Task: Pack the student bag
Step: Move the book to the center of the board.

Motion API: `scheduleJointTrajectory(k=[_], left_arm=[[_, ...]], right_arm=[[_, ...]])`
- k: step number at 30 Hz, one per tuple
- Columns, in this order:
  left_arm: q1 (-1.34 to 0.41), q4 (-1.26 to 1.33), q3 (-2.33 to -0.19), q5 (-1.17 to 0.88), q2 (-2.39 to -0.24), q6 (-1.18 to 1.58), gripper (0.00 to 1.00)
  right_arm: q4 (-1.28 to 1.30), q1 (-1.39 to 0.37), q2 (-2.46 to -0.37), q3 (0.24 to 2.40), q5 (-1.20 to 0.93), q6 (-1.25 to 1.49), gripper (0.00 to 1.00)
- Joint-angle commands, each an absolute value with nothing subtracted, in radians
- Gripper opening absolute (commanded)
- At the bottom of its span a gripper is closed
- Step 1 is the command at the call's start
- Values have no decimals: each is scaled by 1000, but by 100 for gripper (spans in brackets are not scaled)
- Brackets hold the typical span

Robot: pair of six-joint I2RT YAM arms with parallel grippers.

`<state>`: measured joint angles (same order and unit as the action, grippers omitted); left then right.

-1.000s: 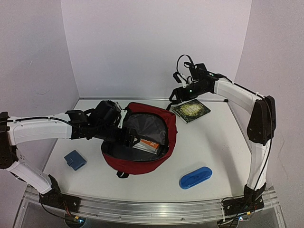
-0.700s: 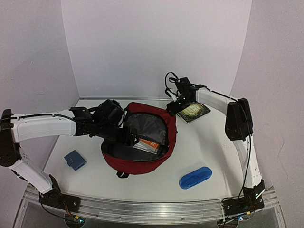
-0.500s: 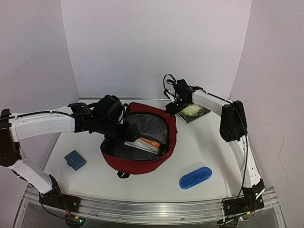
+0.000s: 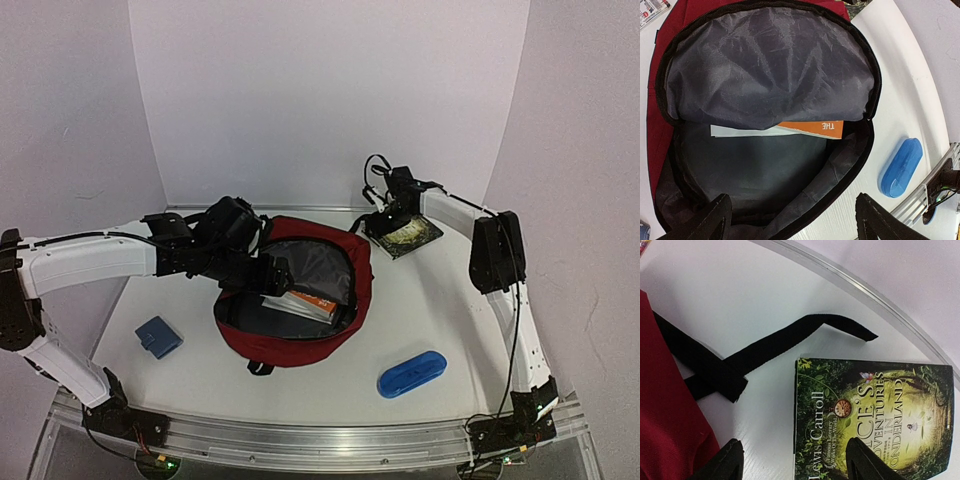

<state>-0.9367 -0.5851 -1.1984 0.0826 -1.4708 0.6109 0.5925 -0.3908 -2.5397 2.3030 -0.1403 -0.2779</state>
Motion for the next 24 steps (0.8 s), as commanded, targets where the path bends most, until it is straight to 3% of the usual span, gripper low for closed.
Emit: scheduleJointTrajectory(k=[1,7,12,16,19,24], left_arm=[[-934,-566,-1227,95,-1458,618,85],[-935,-574,-1234,101,-1453,614,86],[-934,-584,-1242,105,-1450,612,86],[-934,-602,-1256,108,-1454,608,86],[-934,-607,-1259,110,-1450,605,86],[-934,-609,-1257,119,-1439,598,86]], right_arm=[[571,-389,-2507,2297,-126,-264,66],[572,-390,-2564,2306,0,-328,64],[574,-390,-2587,2308,23,-340,71],[573,-390,-2605,2291,40,-359,71],[573,-390,-2612,2274,65,-374,68],[600,-383,-2576,2175,59,-382,51]])
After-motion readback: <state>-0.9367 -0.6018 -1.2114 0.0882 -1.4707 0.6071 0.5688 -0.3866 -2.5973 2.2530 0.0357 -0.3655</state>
